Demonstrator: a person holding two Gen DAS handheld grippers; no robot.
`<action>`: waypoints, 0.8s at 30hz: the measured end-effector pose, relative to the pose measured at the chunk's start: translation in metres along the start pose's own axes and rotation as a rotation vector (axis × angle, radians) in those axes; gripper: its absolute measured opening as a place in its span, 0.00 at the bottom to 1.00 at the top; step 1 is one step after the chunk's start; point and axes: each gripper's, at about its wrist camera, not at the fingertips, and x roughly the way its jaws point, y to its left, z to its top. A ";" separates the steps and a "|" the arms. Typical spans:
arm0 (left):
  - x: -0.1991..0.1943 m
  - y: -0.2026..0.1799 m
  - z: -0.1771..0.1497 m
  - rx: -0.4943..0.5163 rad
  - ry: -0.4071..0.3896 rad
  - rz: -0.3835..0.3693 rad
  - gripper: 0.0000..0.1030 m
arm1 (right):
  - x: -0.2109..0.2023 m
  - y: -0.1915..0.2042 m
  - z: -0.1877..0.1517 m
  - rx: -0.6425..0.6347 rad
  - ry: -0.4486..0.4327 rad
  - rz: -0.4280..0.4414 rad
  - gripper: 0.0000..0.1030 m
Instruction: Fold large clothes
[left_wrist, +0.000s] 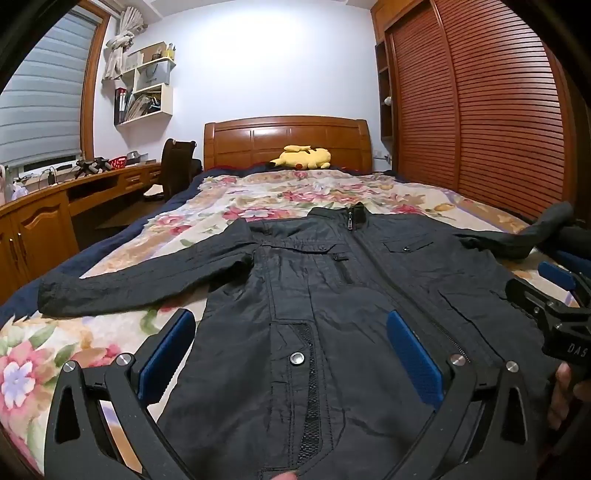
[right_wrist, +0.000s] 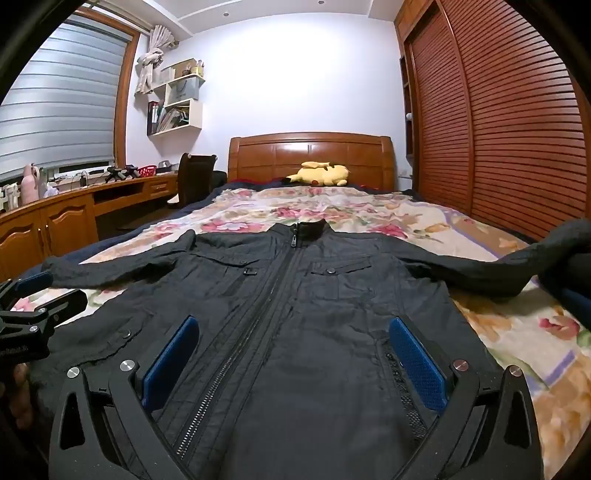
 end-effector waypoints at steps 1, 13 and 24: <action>0.001 0.000 0.000 0.004 -0.001 -0.001 1.00 | 0.000 0.000 0.000 0.000 0.001 0.000 1.00; -0.003 -0.008 -0.002 0.034 -0.022 0.017 1.00 | 0.003 0.001 0.001 0.005 -0.010 -0.007 1.00; -0.004 -0.008 -0.001 0.034 -0.023 0.017 1.00 | -0.001 -0.002 -0.001 0.012 -0.018 -0.004 1.00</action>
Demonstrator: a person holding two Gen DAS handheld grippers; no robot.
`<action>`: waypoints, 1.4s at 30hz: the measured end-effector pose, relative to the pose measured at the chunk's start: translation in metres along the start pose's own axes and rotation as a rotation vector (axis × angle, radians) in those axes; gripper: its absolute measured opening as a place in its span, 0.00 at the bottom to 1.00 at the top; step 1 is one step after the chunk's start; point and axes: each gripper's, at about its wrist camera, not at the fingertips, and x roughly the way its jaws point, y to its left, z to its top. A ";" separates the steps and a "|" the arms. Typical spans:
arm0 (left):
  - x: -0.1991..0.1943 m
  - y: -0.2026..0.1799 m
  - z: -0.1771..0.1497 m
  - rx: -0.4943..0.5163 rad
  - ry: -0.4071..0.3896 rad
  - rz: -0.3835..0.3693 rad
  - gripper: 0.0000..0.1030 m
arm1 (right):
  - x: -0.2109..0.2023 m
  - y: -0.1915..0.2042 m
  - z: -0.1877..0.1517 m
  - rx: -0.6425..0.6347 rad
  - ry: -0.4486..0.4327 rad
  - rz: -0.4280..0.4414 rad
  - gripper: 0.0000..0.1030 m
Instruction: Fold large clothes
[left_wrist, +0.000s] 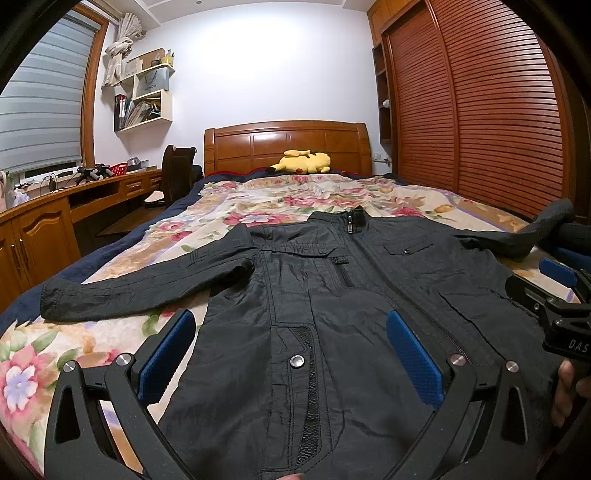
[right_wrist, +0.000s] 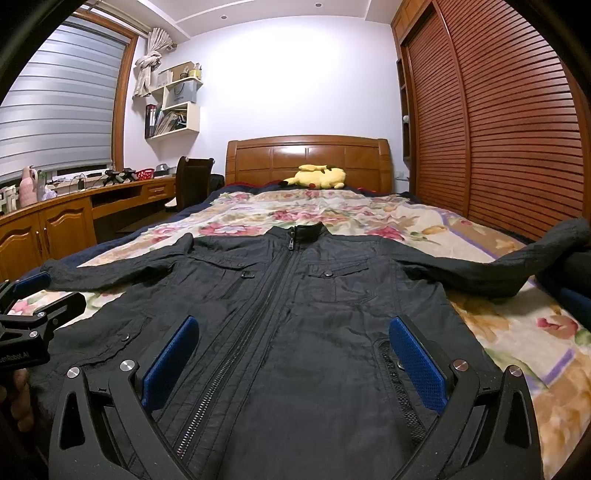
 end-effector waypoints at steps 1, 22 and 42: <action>0.000 0.000 0.000 0.000 -0.001 0.001 1.00 | 0.000 0.000 0.000 0.000 0.000 0.000 1.00; -0.001 0.001 0.002 -0.002 -0.007 0.000 1.00 | 0.000 0.001 0.000 0.003 -0.002 0.002 1.00; -0.002 0.001 0.002 -0.001 -0.010 0.002 1.00 | 0.000 0.001 0.000 0.005 -0.003 0.002 1.00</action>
